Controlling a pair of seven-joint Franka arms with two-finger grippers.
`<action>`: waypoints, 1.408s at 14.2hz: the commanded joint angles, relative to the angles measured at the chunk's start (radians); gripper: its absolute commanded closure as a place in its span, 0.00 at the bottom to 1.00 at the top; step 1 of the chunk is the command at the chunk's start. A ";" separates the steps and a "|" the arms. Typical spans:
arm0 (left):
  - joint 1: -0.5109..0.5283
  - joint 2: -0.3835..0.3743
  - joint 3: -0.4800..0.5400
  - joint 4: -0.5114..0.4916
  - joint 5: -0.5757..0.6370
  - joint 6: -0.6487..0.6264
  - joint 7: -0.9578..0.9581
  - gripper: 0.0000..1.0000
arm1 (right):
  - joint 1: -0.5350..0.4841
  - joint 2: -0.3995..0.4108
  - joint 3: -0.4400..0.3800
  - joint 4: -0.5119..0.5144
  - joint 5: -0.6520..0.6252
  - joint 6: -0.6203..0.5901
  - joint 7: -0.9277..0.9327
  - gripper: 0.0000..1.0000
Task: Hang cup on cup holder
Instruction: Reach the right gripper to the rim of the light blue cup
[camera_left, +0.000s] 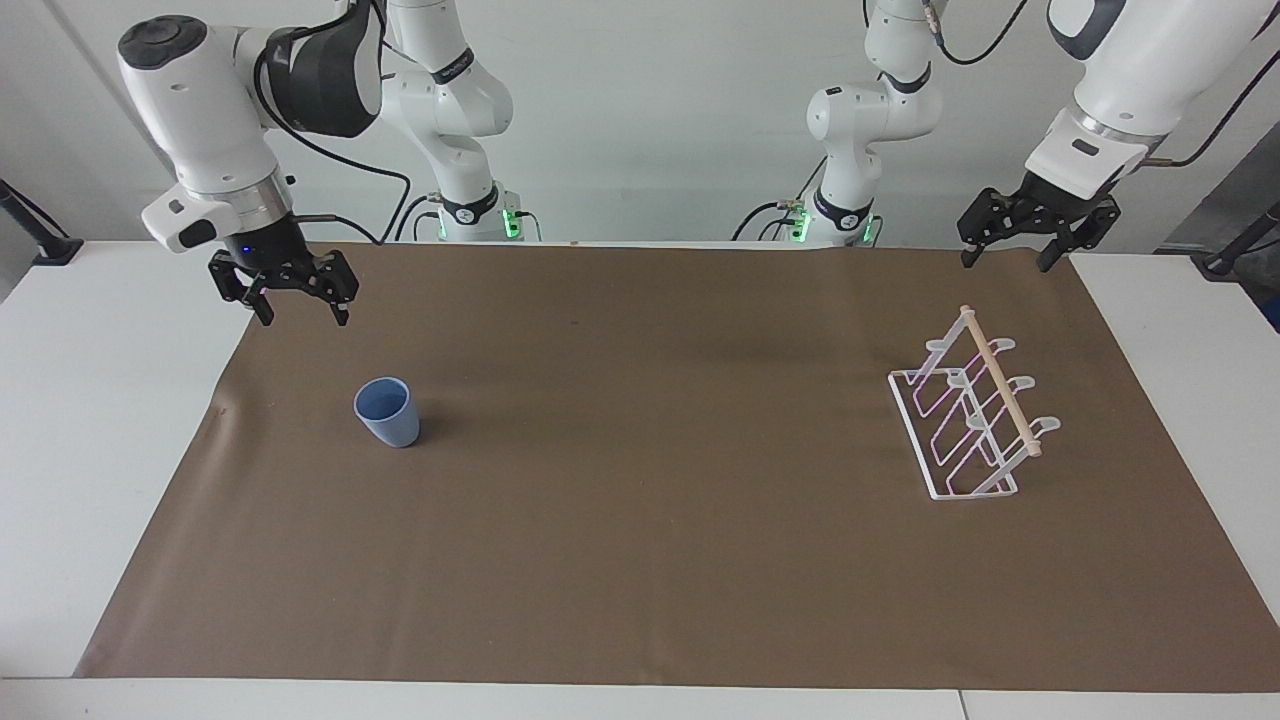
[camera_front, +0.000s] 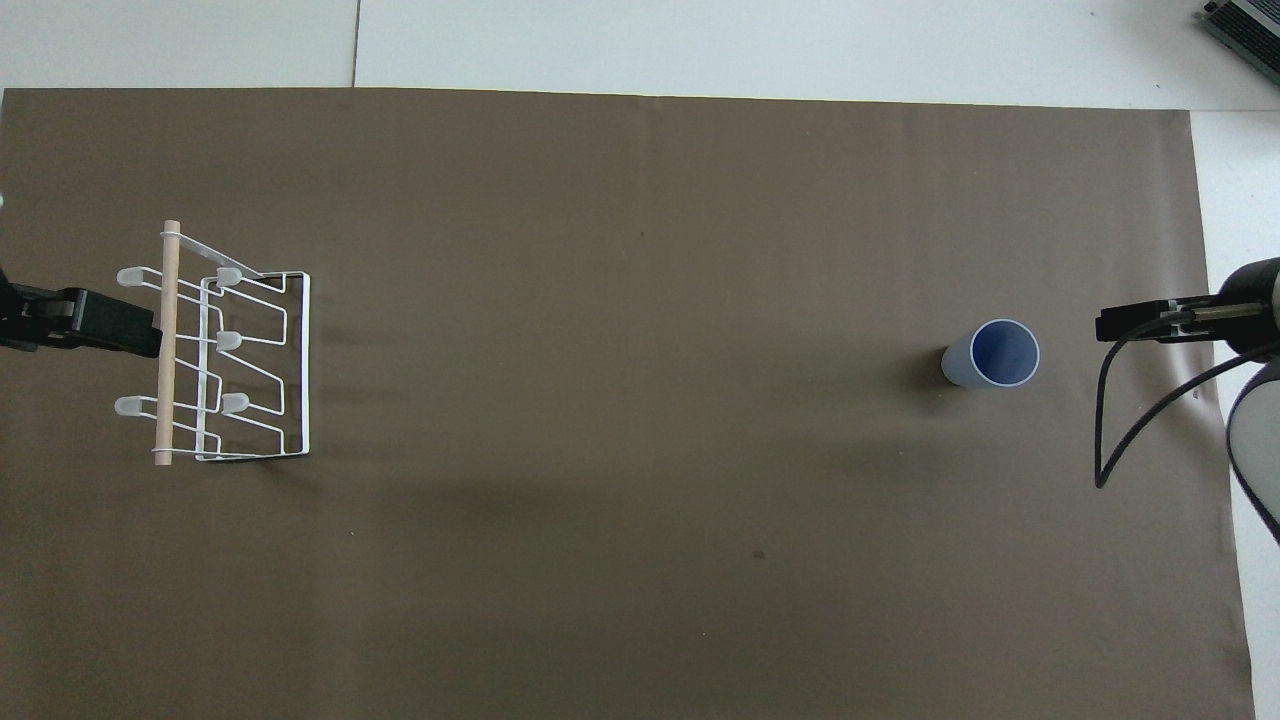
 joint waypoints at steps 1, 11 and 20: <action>-0.008 -0.030 0.009 -0.039 -0.006 0.023 -0.013 0.00 | -0.008 -0.017 0.006 -0.095 0.017 0.096 0.009 0.00; -0.009 -0.030 0.009 -0.039 -0.006 0.023 -0.013 0.00 | -0.017 0.074 0.004 -0.243 0.017 0.340 -0.002 0.00; -0.011 -0.030 0.009 -0.043 -0.006 0.023 -0.013 0.00 | -0.022 0.103 0.003 -0.315 0.017 0.429 -0.003 0.00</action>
